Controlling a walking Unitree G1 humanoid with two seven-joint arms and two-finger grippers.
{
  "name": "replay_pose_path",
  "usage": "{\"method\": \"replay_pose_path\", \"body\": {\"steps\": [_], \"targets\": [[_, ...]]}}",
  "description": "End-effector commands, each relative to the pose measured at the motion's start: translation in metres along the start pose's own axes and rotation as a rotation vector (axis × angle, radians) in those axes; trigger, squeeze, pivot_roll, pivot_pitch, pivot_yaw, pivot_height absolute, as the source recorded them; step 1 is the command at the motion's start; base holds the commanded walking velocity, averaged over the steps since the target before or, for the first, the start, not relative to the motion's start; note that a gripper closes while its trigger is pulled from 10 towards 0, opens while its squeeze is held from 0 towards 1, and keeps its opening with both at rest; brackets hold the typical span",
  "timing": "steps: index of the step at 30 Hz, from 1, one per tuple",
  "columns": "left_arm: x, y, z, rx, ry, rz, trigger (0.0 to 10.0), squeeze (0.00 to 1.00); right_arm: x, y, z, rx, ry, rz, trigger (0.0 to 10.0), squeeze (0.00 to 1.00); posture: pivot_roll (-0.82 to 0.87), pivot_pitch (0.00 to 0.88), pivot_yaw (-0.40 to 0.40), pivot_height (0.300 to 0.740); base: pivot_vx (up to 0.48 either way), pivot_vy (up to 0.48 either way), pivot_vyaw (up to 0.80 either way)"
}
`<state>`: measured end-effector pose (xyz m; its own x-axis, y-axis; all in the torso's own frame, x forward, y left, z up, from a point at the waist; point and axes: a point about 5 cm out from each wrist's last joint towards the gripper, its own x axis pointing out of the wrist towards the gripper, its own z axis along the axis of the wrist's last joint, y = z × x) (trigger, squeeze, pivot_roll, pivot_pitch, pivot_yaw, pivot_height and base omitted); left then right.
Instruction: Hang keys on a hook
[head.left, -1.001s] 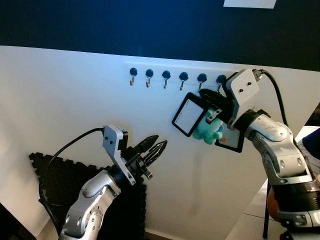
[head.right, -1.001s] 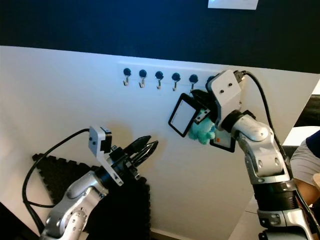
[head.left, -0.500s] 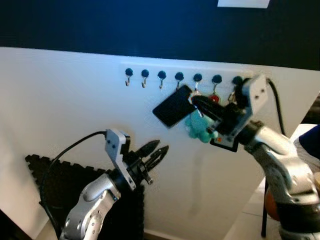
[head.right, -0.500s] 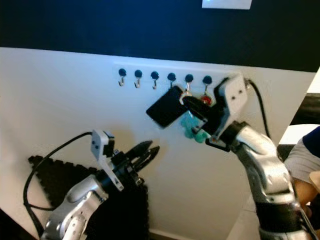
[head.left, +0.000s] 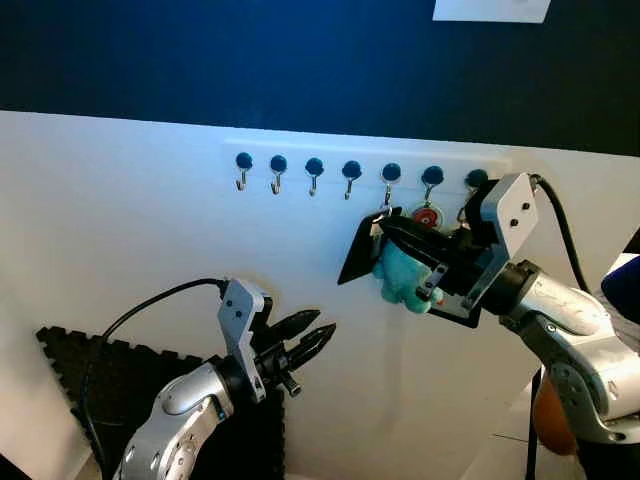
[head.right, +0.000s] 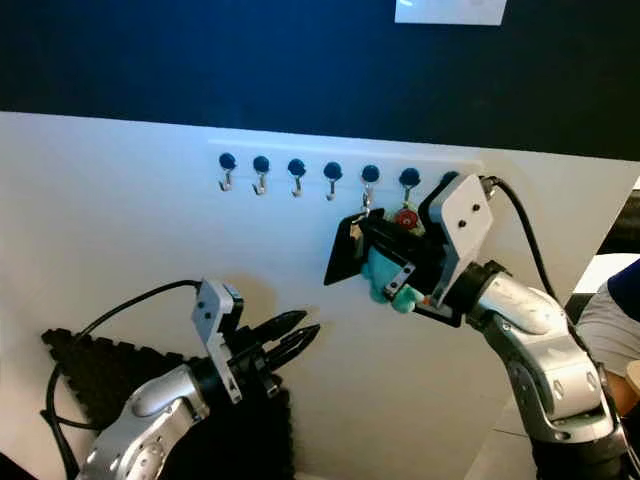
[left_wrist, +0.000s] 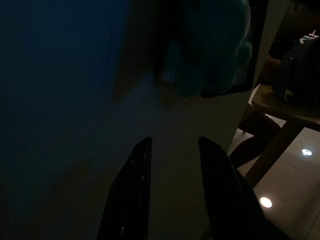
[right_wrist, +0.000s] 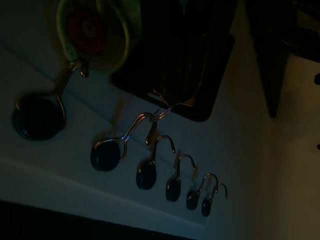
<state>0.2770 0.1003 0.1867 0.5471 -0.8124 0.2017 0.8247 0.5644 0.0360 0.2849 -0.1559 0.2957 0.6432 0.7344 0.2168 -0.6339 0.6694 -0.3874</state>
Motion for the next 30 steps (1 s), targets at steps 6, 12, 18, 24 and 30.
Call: {"method": "replay_pose_path", "body": {"steps": [6, 12, 18, 24, 30], "targets": [[-0.002, 0.004, -0.002, 0.021, 0.01, 0.022, 10.0, 0.0, 0.006, 0.034, -0.033, 0.122, 0.144, 0.18, 10.0, 0.0, 0.01, 0.102, 0.022, 0.74, 0.0, 0.0, 0.0], [-0.002, 0.005, 0.0, 0.019, -0.003, 0.027, 10.0, 0.0, 0.005, 0.026, -0.033, 0.17, 0.141, 0.129, 10.0, 1.0, 0.01, 0.102, 0.022, 0.74, 0.0, 0.0, 0.0], [-0.002, 0.004, 0.0, 0.019, -0.006, 0.027, 10.0, 0.0, 0.006, 0.024, -0.034, 0.123, 0.158, 0.113, 10.0, 0.24, 0.01, 0.104, 0.024, 0.74, 0.0, 0.0, 0.0], [-0.002, 0.005, 0.0, 0.018, -0.009, 0.032, 10.0, 0.0, 0.005, 0.018, -0.037, 0.074, 0.185, 0.076, 10.0, 0.0, 0.01, 0.107, 0.024, 0.74, 0.0, 0.0, 0.0], [-0.001, 0.008, 0.0, 0.025, -0.007, 0.055, 10.0, 0.0, 0.001, -0.003, -0.047, -0.034, 0.267, -0.09, 10.0, 0.0, 0.01, 0.108, 0.026, 0.74, 0.0, 0.0, 0.0]]}}
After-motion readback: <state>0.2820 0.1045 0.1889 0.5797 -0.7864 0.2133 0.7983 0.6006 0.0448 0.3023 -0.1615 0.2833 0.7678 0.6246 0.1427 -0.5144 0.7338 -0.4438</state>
